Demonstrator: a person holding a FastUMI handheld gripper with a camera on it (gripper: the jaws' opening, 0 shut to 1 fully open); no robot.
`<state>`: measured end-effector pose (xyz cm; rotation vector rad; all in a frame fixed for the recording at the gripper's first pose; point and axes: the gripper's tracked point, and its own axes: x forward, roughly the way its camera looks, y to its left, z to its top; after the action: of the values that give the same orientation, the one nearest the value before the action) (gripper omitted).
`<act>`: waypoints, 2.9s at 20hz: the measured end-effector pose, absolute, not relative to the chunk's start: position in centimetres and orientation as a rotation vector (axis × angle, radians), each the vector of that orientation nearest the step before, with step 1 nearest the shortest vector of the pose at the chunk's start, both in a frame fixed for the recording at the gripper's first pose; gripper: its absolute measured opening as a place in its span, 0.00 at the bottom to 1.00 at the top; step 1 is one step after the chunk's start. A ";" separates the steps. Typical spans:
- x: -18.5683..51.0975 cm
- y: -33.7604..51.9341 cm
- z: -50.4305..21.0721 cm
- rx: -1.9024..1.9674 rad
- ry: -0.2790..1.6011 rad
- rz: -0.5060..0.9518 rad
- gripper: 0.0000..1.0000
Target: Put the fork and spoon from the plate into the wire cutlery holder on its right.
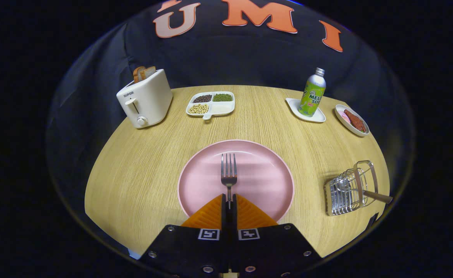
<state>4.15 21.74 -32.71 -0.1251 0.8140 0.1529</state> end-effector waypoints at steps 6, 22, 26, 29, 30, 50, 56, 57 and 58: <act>4.4 18.2 -29.4 -0.194 0.793 0.195 0.03; 2.6 3.0 -22.1 -0.302 0.908 0.238 0.03; 1.8 -0.1 -21.8 -0.321 0.982 0.240 0.03; 1.5 -2.2 -22.5 -0.341 1.040 0.234 0.03; 1.4 -2.6 -22.8 -0.351 1.063 0.236 0.03; 3.6 -2.4 -28.6 -0.500 1.381 0.304 0.03; 4.1 -1.0 -28.8 -0.456 1.364 0.325 0.06; 4.2 -0.7 -28.7 -0.439 1.353 0.324 0.08; 4.4 -0.3 -28.5 -0.417 1.337 0.325 0.10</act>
<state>4.38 -0.32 -28.46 -0.4173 1.3371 0.3249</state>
